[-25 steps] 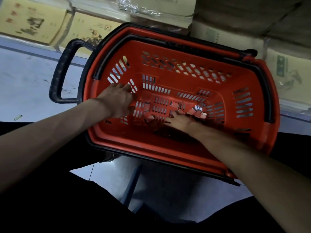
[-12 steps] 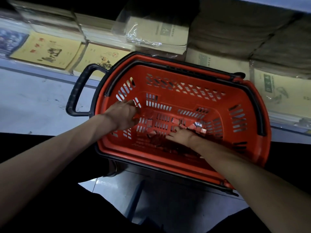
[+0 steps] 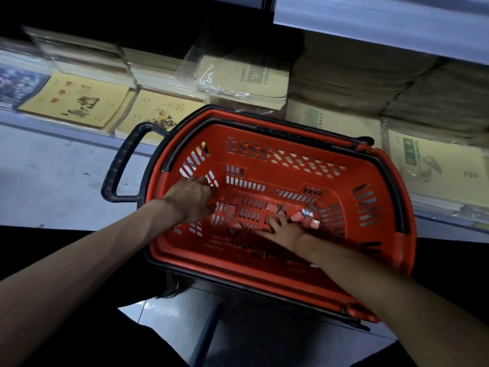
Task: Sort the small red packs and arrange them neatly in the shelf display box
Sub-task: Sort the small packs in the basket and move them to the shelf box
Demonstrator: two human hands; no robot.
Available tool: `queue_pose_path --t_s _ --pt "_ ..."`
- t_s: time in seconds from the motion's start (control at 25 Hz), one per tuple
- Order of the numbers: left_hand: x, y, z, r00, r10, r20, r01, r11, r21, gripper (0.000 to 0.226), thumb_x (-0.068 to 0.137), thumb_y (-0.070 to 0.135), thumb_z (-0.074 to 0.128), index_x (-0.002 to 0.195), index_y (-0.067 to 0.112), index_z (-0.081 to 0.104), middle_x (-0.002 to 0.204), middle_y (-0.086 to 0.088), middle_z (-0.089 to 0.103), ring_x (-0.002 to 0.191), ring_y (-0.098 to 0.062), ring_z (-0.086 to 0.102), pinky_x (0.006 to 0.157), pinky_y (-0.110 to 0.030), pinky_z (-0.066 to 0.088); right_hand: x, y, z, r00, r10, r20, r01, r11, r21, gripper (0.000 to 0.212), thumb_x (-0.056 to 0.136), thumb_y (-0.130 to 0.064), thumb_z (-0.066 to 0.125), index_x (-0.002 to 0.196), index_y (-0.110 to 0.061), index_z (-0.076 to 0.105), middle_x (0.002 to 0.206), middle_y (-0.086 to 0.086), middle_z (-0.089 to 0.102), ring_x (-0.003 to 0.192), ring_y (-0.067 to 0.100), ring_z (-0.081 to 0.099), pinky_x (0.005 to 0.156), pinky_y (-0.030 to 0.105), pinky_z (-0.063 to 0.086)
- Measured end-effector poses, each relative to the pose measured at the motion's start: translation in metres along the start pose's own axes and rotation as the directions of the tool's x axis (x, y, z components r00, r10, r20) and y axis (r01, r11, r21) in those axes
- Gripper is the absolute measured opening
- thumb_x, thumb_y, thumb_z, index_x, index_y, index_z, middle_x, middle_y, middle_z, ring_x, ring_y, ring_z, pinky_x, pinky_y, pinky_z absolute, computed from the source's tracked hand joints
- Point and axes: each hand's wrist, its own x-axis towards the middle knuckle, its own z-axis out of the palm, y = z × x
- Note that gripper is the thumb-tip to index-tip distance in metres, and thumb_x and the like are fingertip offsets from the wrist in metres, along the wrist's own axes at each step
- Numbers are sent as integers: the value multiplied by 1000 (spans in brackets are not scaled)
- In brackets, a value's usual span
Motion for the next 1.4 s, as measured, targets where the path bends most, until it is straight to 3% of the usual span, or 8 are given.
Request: queue_pose_path --t_s 0.44,0.6,0.8,0.88,0.96,1.08,1.24,1.4 --pt "8 3 11 999 2 46 -8 992 123 46 99 50 49 137 25 60 139 -8 58 130 -29 52 106 -41 39 16 2 8 999 10 -48 -8 998 55 74 94 -1 58 155 -35 32 158 13 19 140 52 22 102 59 43" --pt "10 4 13 1000 5 29 -9 992 123 45 99 50 49 134 25 62 138 -8 59 129 -29 52 106 -40 39 5 14 10 987 72 -145 -37 971 234 67 90 6 51 144 -33 45 158 11 22 143 46 27 106 51 43" --pt "15 5 12 999 -29 26 28 999 37 42 97 49 53 130 25 65 130 -6 64 125 -29 56 104 -40 42 -11 23 5 963 220 -154 -122 870 478 30 83 -4 67 99 -28 60 135 3 38 122 33 47 100 49 47" --pt "18 8 5 996 -76 35 82 977 -199 34 97 42 56 122 23 69 113 -4 70 108 -25 65 88 -33 51 -23 26 -17 933 280 -225 -103 808 580 23 81 -9 70 87 -24 54 115 -2 39 104 27 51 86 43 51" --pt "22 18 -7 990 -110 91 142 810 -569 22 100 31 56 105 17 72 88 0 70 83 -19 66 66 -27 48 -39 29 -54 888 312 -337 -13 751 660 25 78 -8 69 82 -22 50 101 -3 37 90 23 50 72 41 49" --pt "29 44 -43 960 -161 230 268 273 -924 29 102 40 56 97 18 74 92 -2 75 83 -21 69 69 -29 54 -76 37 -134 775 347 -528 164 696 699 24 76 -11 74 81 -24 55 97 -1 40 86 18 47 69 36 44" --pt "17 75 -109 948 27 318 293 -469 -833 39 98 52 48 104 18 67 104 -10 67 81 -33 70 74 -51 63 -132 36 -226 655 370 -659 310 664 681 24 73 -15 76 80 -26 56 92 -5 41 82 13 50 70 30 44" --pt "-9 90 -156 952 256 168 303 -700 -647 55 98 60 36 104 15 69 98 -13 73 81 -32 73 74 -58 61 -182 25 -262 575 410 -708 349 660 666 22 72 -11 70 82 -23 54 92 -3 41 78 11 51 63 30 43"
